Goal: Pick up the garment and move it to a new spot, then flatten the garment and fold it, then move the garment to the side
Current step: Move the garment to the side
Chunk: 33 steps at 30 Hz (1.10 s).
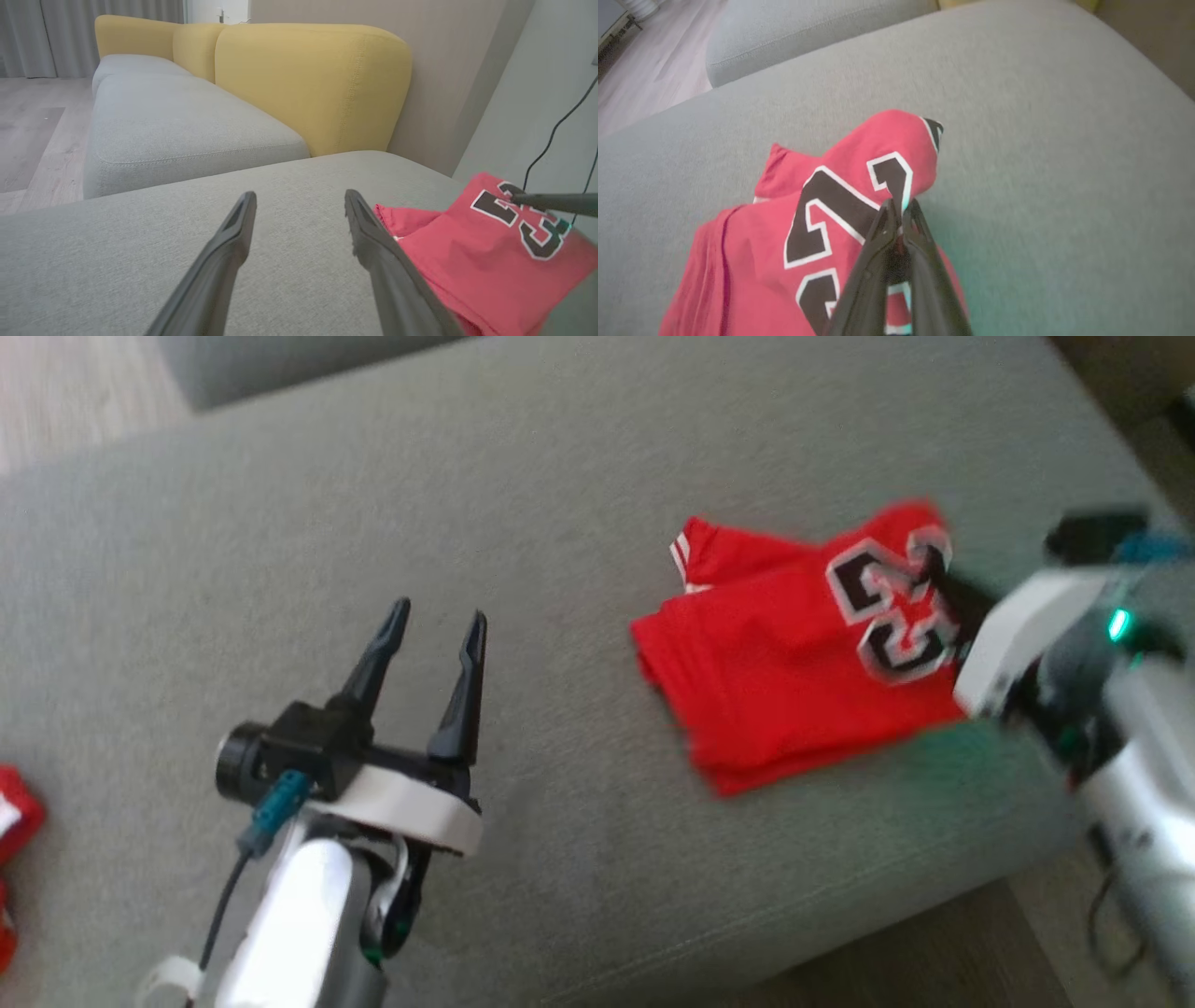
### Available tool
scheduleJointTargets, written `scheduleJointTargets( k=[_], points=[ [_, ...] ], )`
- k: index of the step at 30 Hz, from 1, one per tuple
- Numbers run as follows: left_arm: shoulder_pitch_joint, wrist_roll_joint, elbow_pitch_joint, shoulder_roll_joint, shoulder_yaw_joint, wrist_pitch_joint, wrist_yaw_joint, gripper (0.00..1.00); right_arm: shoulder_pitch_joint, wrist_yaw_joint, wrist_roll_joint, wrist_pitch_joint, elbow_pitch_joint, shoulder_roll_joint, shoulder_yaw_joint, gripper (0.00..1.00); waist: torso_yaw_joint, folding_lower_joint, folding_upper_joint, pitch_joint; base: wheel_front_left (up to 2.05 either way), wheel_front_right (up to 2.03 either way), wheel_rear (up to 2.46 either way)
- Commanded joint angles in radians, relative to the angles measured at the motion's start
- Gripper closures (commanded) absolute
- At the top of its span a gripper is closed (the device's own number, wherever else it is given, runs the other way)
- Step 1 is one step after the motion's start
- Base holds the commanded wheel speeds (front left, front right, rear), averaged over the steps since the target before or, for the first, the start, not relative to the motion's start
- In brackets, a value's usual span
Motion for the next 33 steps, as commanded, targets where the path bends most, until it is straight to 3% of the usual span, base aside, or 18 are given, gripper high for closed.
scheduleJointTargets(
  k=[1,13,18,28,29,30,31,33],
  points=[
    [-0.053,0.011,-0.037,0.016,0.036,-0.012,-0.002,0.0,-0.089,-0.001,0.015,0.0,-0.04,-0.028,0.018,1.0,0.055,-0.0001,0.0,0.072,0.0,0.0,0.0],
    [-0.117,0.035,-0.073,0.053,0.033,0.012,0.008,0.0,-0.39,-0.001,0.048,0.008,0.14,-0.249,0.028,1.0,0.131,-0.0001,0.0,0.251,0.0,0.0,0.0],
    [-0.125,0.036,-0.087,0.061,0.036,0.015,0.014,0.0,-0.439,-0.001,0.005,0.012,0.236,-0.283,0.021,1.0,0.131,-0.0001,0.0,0.273,0.0,0.0,0.0],
    [-0.127,0.024,-0.089,0.065,0.036,0.015,0.023,0.0,-0.526,-0.001,-0.141,-0.065,0.428,-0.241,-0.03,1.0,0.12,-0.0001,0.0,0.264,0.0,0.0,0.0],
    [-0.127,0.022,-0.087,0.064,0.035,0.015,0.023,0.0,-0.532,-0.001,-0.148,-0.071,0.444,-0.232,-0.039,0.89,0.122,-0.0001,0.0,0.258,0.0,0.0,0.0],
    [-0.125,0.019,-0.084,0.064,0.034,0.014,0.023,0.0,-0.536,-0.001,-0.151,-0.079,0.458,-0.221,-0.049,0.16,0.124,-0.0001,0.0,0.252,0.0,0.0,0.0],
    [-0.122,0.017,-0.081,0.063,0.034,0.013,0.023,0.0,-0.538,-0.001,-0.16,-0.085,0.47,-0.213,-0.052,0.0,0.127,-0.0001,0.0,0.245,0.0,0.0,0.0],
    [-0.114,0.01,-0.073,0.061,0.035,0.009,0.025,0.0,-0.537,-0.001,-0.173,-0.091,0.488,-0.199,-0.052,0.0,0.134,-0.0001,0.0,0.225,0.0,0.0,0.0]
  ],
)
